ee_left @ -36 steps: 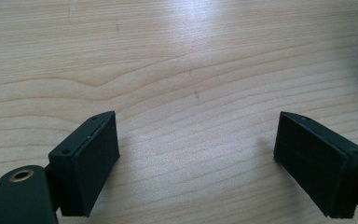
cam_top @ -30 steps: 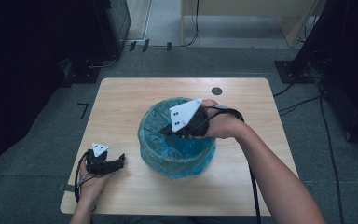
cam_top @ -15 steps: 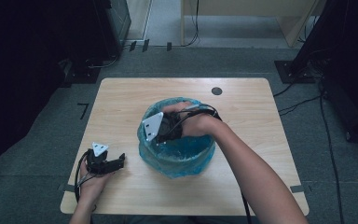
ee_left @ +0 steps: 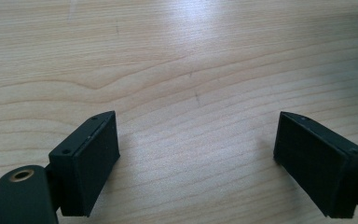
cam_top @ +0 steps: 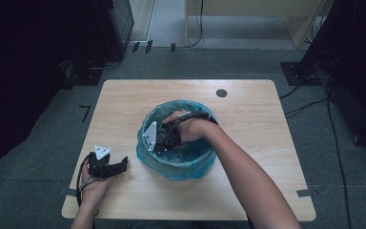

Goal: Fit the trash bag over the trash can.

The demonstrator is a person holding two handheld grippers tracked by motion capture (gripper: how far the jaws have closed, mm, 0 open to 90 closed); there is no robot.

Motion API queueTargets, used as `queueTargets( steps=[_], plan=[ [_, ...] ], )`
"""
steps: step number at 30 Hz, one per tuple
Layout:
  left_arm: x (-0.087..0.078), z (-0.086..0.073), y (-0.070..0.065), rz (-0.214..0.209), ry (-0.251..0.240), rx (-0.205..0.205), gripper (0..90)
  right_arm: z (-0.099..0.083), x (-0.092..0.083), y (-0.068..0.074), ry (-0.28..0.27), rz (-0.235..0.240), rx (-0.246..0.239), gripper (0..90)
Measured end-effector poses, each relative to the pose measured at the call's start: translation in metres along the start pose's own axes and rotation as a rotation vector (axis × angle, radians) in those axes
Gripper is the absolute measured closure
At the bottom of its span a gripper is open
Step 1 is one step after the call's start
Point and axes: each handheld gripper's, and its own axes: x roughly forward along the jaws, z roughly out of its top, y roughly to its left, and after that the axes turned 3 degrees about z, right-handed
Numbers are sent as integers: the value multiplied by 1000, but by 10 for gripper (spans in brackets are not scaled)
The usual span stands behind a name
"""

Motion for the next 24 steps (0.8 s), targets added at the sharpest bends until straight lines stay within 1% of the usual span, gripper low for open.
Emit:
queueTargets(
  steps=[1, 2, 3, 4, 7, 8, 9, 11, 12, 13, 14, 16, 17, 18, 19, 20, 22, 23, 24],
  plan=[
    [0, 0, 0, 0, 0, 0, 133, 0, 0, 0, 0, 0, 0, 900],
    [0, 0, 0, 0, 0, 0, 133, -5, 1, -1, -11, 29, 8, 900],
    [0, 0, 0, 0, 0, 1, 133, -7, 2, 0, -19, 44, 13, 900],
    [0, 0, 0, 0, 0, 1, 133, -9, 2, -1, -20, 45, 20, 900],
    [0, 0, 0, 0, 0, 1, 133, -11, 2, -1, -21, 39, 20, 900],
    [0, 0, 0, -1, 1, 1, 133, -11, -1, 0, -33, 39, 20, 900],
    [0, 0, 0, -1, 1, 1, 133, -11, -1, 0, -33, 39, 20, 900],
    [0, 0, 0, -1, 2, 1, 133, -8, -8, 2, -68, 39, 4, 900],
    [0, 0, 0, -1, 2, 1, 133, -8, -8, 2, -68, 39, 4, 900],
    [0, 0, 0, -1, 3, 1, 133, -7, -11, 4, -83, 38, -1, 900],
    [0, 0, 0, -1, 3, 1, 133, -5, -18, 6, -99, 33, -17, 900],
    [0, 0, 0, -1, 3, 1, 133, -4, -21, 8, -104, 27, -23, 900],
    [0, 0, 0, -1, 3, 1, 133, -2, -28, 10, -112, 19, -33, 900],
    [0, 0, 0, -1, 3, 1, 133, -2, -31, 12, -115, 15, -32, 900],
    [0, 0, 0, -1, 3, 1, 133, -2, -31, 12, -115, 15, -32, 900],
    [0, 0, 0, -1, 4, 1, 133, -2, -38, 14, -118, 6, -40, 900],
    [0, 0, 0, -1, 3, 1, 133, -3, -46, 16, -126, 4, -42, 900],
    [0, 0, 0, -1, 3, 1, 133, -3, -46, 16, -126, 4, -42, 900],
    [0, 0, 0, -1, 3, 1, 133, -4, -53, 19, -134, 5, -48, 900]
  ],
)
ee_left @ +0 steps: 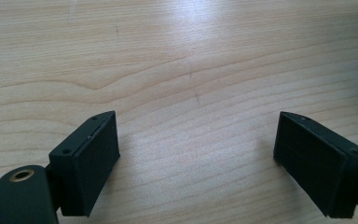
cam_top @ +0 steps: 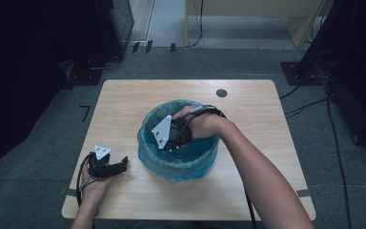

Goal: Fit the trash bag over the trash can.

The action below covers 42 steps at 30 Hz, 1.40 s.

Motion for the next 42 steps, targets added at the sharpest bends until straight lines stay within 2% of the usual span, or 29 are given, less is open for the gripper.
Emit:
queueTargets(
  steps=[6, 11, 12, 15, 20, 26, 27, 28, 33, 34, 35, 38, 42],
  plan=[
    [0, 0, 0, 0, -1, 0, 133, -1, -14, 15, 3, 49, -19, 900],
    [0, 0, 0, 0, 0, 0, 133, -4, -14, 27, 8, 85, -49, 900],
    [0, 0, 0, 0, -1, 0, 133, -4, -12, 33, 25, 90, -67, 900],
    [0, 0, 0, 1, -1, 0, 133, -2, -16, 34, 20, 50, -64, 900],
    [0, 0, 0, 0, -1, 0, 133, -2, -39, 36, -29, -14, -50, 900],
    [0, 0, 0, 0, 0, 1, 131, -3, -68, 49, -50, -71, -33, 900],
    [0, 0, 0, 0, 0, 1, 131, -3, -68, 49, -50, -71, -33, 900],
    [0, 0, 0, -1, 1, 2, 130, -4, -76, 55, -62, -87, -26, 900],
    [1, 0, -1, -11, 8, 14, 97, -9, -92, 73, -89, -92, -13, 900],
    [1, 0, -1, -11, 8, 14, 86, -9, -92, 73, -89, -92, -13, 900],
    [1, 0, -1, -12, 10, 14, 75, -12, -96, 80, -89, -94, -2, 900],
    [2, 1, -2, -21, 31, 28, 7, -18, -99, 91, -81, -95, 7, 896],
    [2, 1, -2, -20, 32, 27, 7, -24, -102, 102, -81, -102, 18, 895]
  ],
)
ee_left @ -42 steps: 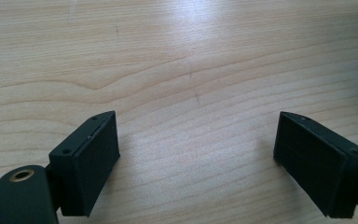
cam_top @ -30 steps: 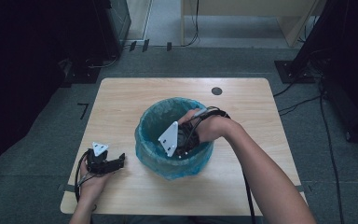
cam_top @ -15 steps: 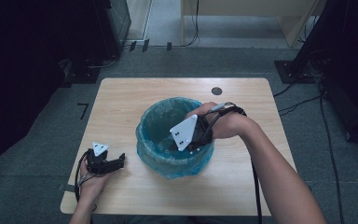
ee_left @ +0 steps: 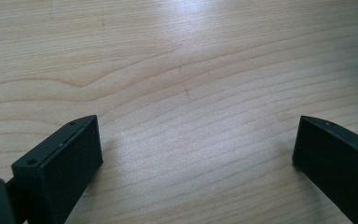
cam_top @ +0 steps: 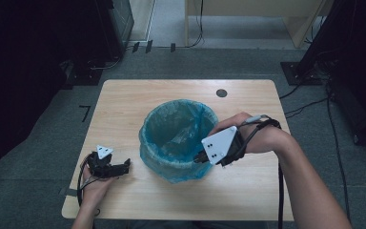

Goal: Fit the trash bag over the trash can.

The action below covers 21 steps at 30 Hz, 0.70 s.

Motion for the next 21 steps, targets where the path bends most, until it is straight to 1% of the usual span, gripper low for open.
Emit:
queueTargets(
  steps=[1, 2, 3, 4, 6, 7, 8, 9, 11, 15, 17, 19, 20, 21],
  plan=[
    [0, 0, 0, 0, 0, 0, 7, -4, -3, 7, -3, -5, 10, 896],
    [0, 0, 0, 0, 0, 0, 7, -7, -5, 11, -5, -7, 13, 896],
    [0, 0, 0, 0, 0, 0, 7, -7, -5, 11, -5, -7, 13, 896],
    [0, 0, 0, 0, 0, 0, 7, -12, -7, 17, -6, -8, 29, 896],
    [0, 0, 0, 0, 0, -1, 7, -17, -7, 23, -3, -11, 40, 895],
    [0, 0, 0, 1, 0, -1, 7, -17, -7, 23, -3, -11, 40, 895],
    [0, 0, 0, 1, 0, -1, 7, -23, -7, 28, -4, -16, 55, 896],
    [0, 0, 0, 1, 0, -1, 7, -23, -7, 28, -4, -16, 55, 896],
    [0, 0, 0, 2, -2, -3, 7, -33, -5, 35, -3, -30, 69, 896],
    [0, 0, 0, 3, -2, -2, 8, -46, 0, 43, -8, -31, 106, 895],
    [0, 0, 0, 3, -2, -4, 8, -53, 4, 46, -9, -26, 126, 855],
    [0, 0, 0, 3, -2, -3, 8, -59, 10, 50, -11, -8, 150, 795],
    [0, 0, 0, 3, -2, -3, 8, -59, 10, 50, -11, -8, 150, 795],
    [0, 0, 0, 3, -2, -4, 8, -62, 13, 52, -15, 6, 159, 742]
  ],
)
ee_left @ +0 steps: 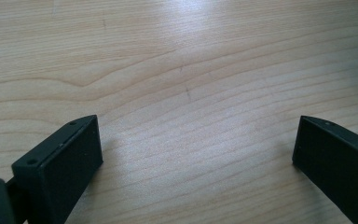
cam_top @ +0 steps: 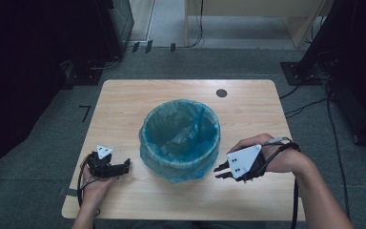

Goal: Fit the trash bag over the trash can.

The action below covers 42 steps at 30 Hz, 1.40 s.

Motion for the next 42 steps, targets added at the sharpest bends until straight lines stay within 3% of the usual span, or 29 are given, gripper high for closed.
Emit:
queueTargets(
  steps=[1, 2, 3, 5, 9, 10, 11, 15, 17, 18, 19, 20, 21, 25, 28, 29, 30, 31, 32, 34, 37, 42],
  plan=[
    [0, 0, 0, 0, 0, 1, 8, -3, 3, 1, -2, 8, 9, 676],
    [0, 0, 0, 0, 0, 1, 8, -8, 9, 3, 2, 7, 60, 578],
    [0, 0, 0, 0, 0, 1, 8, -11, 12, 4, 8, 1, 85, 540],
    [0, 0, 0, 0, 0, 1, 8, -17, 18, 7, 29, -25, 122, 433],
    [0, 0, 0, 0, 0, 2, 8, -28, 30, 14, 52, -76, 244, 182],
    [0, 0, 0, 0, 0, 2, 8, -28, 30, 14, 52, -76, 244, 182],
    [0, 0, 0, 0, 0, 0, 8, -34, 34, 16, 37, -108, 319, 139],
    [0, 0, 0, 0, 1, 2, 8, -46, 39, 18, 27, -167, 392, 31],
    [0, 0, 0, 0, 0, 1, 8, -52, 40, 18, 13, -214, 439, 28],
    [0, 0, 0, 0, 0, 1, 8, -52, 40, 18, 13, -214, 439, 28],
    [0, 0, 0, 0, 1, 2, 8, -58, 42, 17, 6, -276, 497, 28],
    [0, 0, 0, 0, 0, 2, 8, -58, 42, 17, 6, -276, 497, 28],
    [0, 0, 0, 0, 0, 3, 8, -65, 43, 17, 9, -324, 543, 21],
    [0, 0, 0, 0, 1, 1, 7, -79, 44, 18, 10, -376, 674, 0],
    [0, 0, 0, 0, 1, 2, 8, -89, 47, 17, 30, -461, 755, 0],
    [0, 0, 0, 0, 1, 2, 8, -89, 47, 17, 30, -461, 755, 0],
    [0, 0, 0, 0, 1, 2, 8, -95, 48, 16, 37, -505, 800, 0],
    [0, 0, 0, 0, 1, 2, 8, -95, 48, 16, 37, -505, 800, 0],
    [0, 0, 0, 0, 1, 1, 8, -101, 49, 16, 36, -538, 848, 0],
    [0, 0, 0, 0, 1, 1, 8, -108, 50, 16, 41, -569, 887, 0],
    [0, 0, 0, 0, 1, 1, 8, -115, 51, 16, 43, -587, 922, 0],
    [0, 0, 0, 0, 2, 2, 8, -136, 50, 18, 44, -638, 1032, 0]
  ],
)
